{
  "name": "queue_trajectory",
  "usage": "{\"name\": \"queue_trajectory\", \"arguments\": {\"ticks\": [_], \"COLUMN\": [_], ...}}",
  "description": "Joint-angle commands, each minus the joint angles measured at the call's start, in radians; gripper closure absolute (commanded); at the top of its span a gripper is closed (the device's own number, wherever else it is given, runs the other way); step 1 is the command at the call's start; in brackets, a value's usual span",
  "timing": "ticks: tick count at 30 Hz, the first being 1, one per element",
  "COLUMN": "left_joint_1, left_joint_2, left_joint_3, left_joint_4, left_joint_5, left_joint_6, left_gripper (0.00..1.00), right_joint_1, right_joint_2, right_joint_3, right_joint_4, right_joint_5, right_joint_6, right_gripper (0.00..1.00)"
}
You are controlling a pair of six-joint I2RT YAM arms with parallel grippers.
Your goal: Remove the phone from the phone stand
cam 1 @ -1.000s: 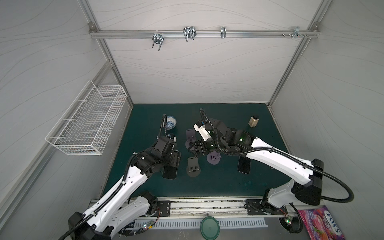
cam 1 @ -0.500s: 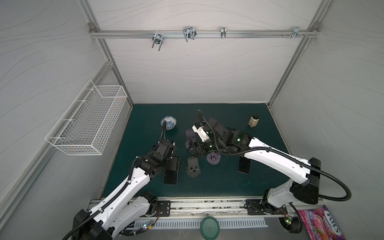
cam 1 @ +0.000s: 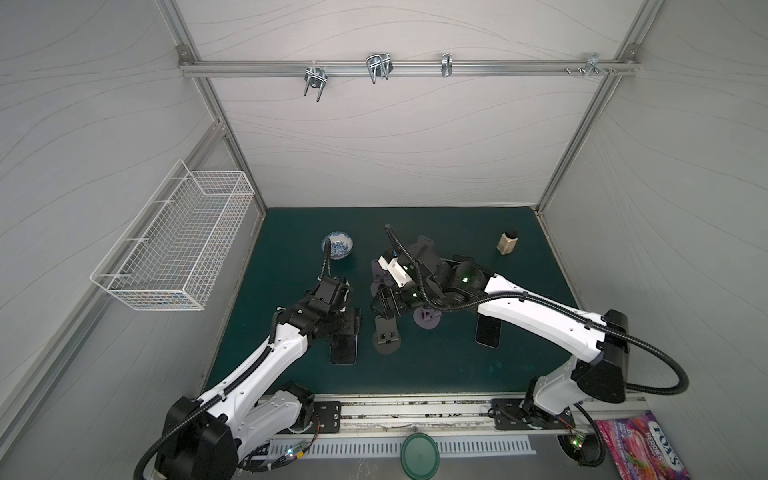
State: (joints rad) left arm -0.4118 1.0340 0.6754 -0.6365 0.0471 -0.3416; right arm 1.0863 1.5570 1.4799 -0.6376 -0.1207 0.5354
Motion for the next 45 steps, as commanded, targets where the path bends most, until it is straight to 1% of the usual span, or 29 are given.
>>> {"name": "queue_trajectory", "arguments": {"ticks": [1, 6, 10, 15, 22, 25, 30, 45], "left_joint_1": [0.017, 0.034, 0.059, 0.073, 0.084, 0.096, 0.116, 0.144], "left_joint_2": [0.048, 0.12, 0.151, 0.223, 0.316, 0.363, 0.394, 0.487], "left_joint_3": [0.027, 0.04, 0.04, 0.054, 0.091, 0.113, 0.119, 0.144], "left_joint_4": [0.063, 0.064, 0.092, 0.118, 0.157, 0.154, 0.17, 0.157], "left_joint_5": [0.033, 0.024, 0.037, 0.044, 0.048, 0.053, 0.068, 0.068], "left_joint_6": [0.011, 0.013, 0.008, -0.005, 0.007, 0.006, -0.008, -0.018], "left_gripper": [0.52, 0.52, 0.52, 0.52, 0.51, 0.5, 0.5, 0.48], "right_joint_1": [0.009, 0.01, 0.01, 0.01, 0.009, 0.01, 0.009, 0.008], "right_joint_2": [0.018, 0.025, 0.029, 0.044, 0.048, 0.037, 0.005, -0.025], "right_joint_3": [0.004, -0.008, -0.02, -0.007, 0.008, 0.005, -0.022, -0.06], "right_joint_4": [0.019, 0.03, 0.05, 0.058, 0.06, 0.049, 0.05, 0.056], "right_joint_5": [-0.031, -0.045, -0.05, -0.062, -0.06, -0.04, -0.018, -0.006], "right_joint_6": [0.018, 0.026, 0.027, 0.027, 0.026, 0.022, 0.018, 0.026], "right_gripper": [0.2, 0.2, 0.2, 0.2, 0.2, 0.2, 0.2, 0.21]}}
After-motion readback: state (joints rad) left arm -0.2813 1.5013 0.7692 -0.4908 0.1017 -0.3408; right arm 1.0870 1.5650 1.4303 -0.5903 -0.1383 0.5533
